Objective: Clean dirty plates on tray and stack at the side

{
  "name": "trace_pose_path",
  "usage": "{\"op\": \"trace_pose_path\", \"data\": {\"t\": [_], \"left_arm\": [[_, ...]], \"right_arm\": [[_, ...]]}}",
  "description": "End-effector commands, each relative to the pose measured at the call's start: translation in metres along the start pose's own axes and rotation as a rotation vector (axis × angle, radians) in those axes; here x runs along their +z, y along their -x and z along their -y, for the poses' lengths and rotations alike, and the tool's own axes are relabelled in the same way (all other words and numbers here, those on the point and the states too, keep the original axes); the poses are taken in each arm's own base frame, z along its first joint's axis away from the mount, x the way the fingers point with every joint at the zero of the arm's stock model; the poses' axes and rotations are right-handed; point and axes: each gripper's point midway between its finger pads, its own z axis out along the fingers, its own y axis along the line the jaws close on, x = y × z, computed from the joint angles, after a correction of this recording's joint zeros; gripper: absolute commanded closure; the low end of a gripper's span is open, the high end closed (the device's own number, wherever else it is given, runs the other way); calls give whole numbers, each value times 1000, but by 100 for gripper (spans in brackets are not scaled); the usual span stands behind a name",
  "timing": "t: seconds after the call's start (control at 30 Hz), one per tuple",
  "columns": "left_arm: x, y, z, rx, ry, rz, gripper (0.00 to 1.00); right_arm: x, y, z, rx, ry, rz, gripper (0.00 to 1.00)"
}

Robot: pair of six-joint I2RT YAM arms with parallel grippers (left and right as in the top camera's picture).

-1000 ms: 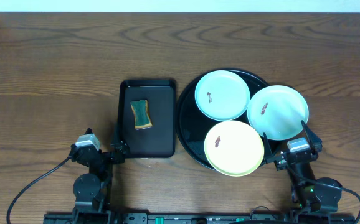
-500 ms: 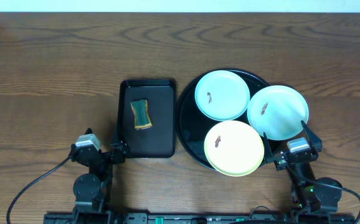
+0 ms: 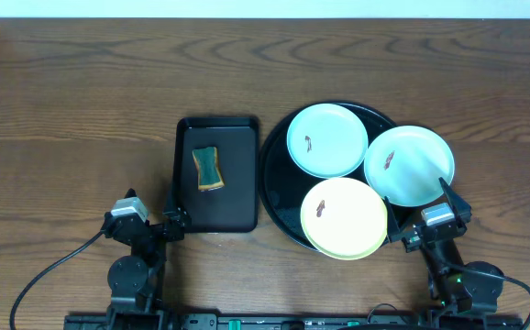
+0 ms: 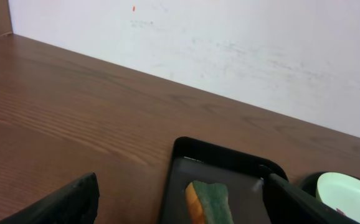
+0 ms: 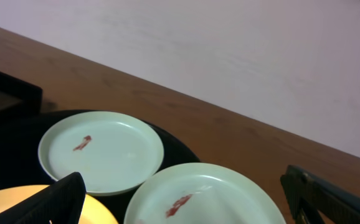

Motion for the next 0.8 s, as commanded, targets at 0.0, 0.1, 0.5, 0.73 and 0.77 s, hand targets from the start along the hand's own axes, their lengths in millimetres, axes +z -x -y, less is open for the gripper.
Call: {"op": "trace_pose_path", "data": {"t": [0.0,0.1,0.5,0.73,0.77], "left_arm": [[1,-13,-3,24,6,-43,15],[-4,1,16,20,-85,-29,15],[-39,122,55,37,-125,-39,15],[-31,146,83,103,-132,-443,15],[-31,145,82,101,-114,-521,15]], "right_arm": [[0,2,-8,68,45,10,1],[-2,13,-5,122,33,29,1],[-5,117,23,240,39,-30,1],[40,129,40,402,124,-453,1],[44,128,41,429,136,-530,1]]}}
